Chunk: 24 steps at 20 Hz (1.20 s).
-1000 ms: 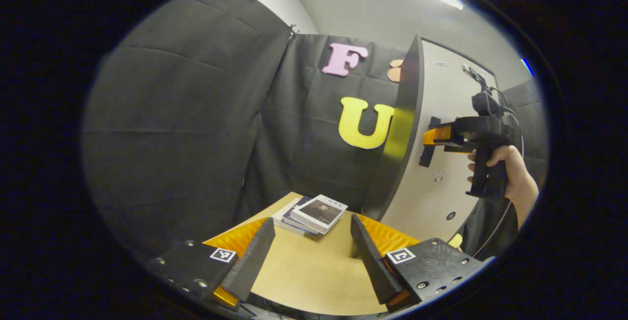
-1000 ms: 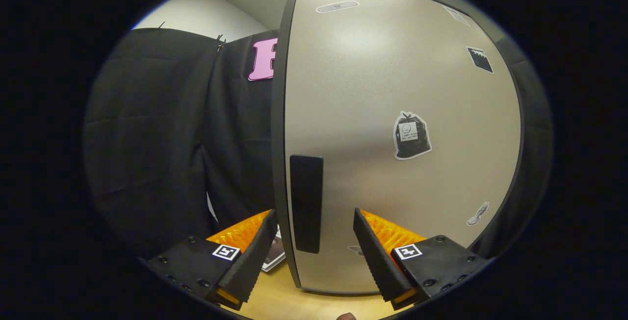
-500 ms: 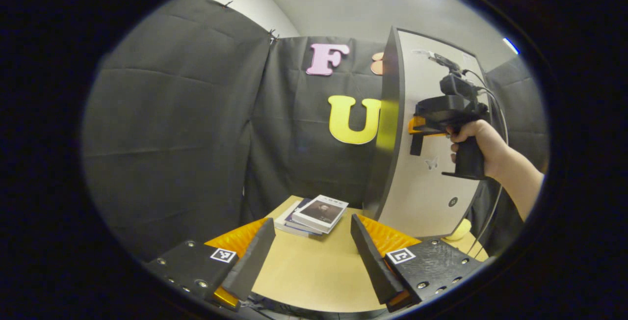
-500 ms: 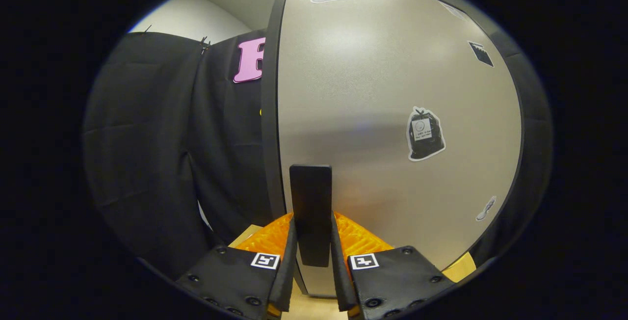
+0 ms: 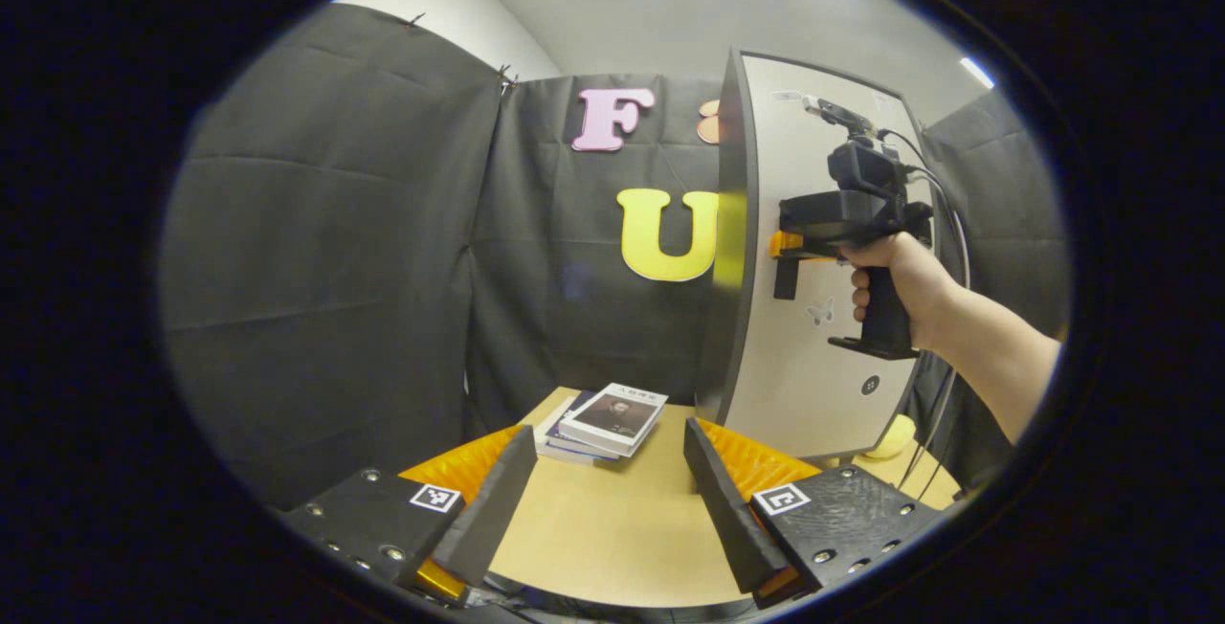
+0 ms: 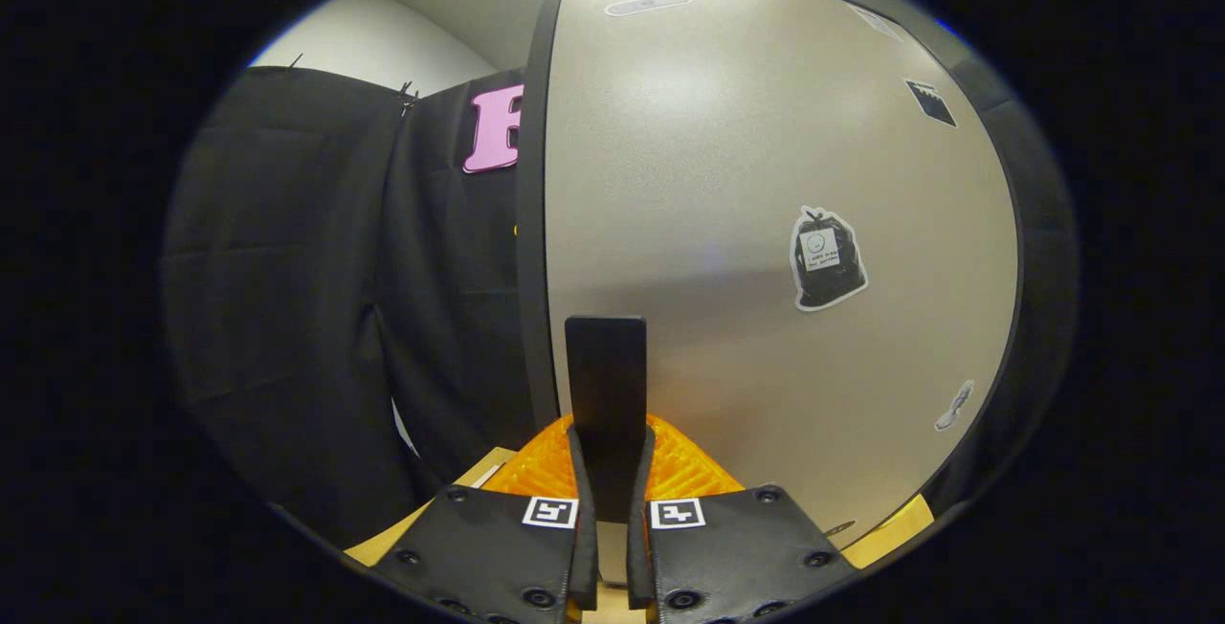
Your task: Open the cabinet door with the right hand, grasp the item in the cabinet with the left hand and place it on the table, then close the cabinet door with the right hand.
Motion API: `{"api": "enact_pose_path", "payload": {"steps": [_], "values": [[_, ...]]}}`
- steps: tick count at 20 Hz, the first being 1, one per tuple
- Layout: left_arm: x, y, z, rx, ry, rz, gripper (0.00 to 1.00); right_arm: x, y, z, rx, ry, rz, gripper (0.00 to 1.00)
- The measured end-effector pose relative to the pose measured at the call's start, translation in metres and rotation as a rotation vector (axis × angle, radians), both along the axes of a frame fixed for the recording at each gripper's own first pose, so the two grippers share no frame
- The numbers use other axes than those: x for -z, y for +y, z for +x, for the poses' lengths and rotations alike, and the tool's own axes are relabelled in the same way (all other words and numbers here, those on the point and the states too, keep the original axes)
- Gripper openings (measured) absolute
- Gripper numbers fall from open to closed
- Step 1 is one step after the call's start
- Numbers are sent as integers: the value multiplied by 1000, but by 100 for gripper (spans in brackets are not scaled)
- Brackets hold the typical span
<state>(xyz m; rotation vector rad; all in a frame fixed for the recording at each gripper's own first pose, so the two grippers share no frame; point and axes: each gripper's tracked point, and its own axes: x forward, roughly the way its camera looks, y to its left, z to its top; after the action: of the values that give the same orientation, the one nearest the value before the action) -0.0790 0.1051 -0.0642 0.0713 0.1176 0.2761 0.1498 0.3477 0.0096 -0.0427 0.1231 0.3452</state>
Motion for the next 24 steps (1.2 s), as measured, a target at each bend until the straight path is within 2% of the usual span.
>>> {"api": "enact_pose_path", "payload": {"steps": [5, 7, 8, 10, 11, 13, 16, 21, 23, 24], "values": [[-16, -5, -16, -57, -39, 49, 92, 0, -2, -9, -75, -25, -20, 14], [-26, -13, -23, -65, -73, 47, 92, -1, -2, -16, -116, -20, -12, 14], [-30, -15, -26, -73, -83, 42, 95, -1, -3, -19, -135, -17, -9, 14], [-30, -19, -30, -86, -83, 21, 92, -2, -5, -27, -180, -25, -19, 14], [-30, -22, -31, -92, -79, 15, 95, -4, -6, -30, -200, -27, -16, 13], [-33, -28, -38, -105, -78, 20, 95, -4, -8, -40, -235, -15, -16, 14], [-40, -30, -53, -167, -89, 37, 91, -7, -13, -54, -297, 1, -20, 13], [-42, -47, -73, -211, -121, -53, 92, -3, -21, -58, -374, 18, -2, 13], [-44, -50, -82, -224, -130, -66, 95, -3, -25, -60, -402, 21, -2, 13], [-45, -51, -86, -229, -129, -67, 91, -4, -30, -63, -414, 23, 3, 14]]}}
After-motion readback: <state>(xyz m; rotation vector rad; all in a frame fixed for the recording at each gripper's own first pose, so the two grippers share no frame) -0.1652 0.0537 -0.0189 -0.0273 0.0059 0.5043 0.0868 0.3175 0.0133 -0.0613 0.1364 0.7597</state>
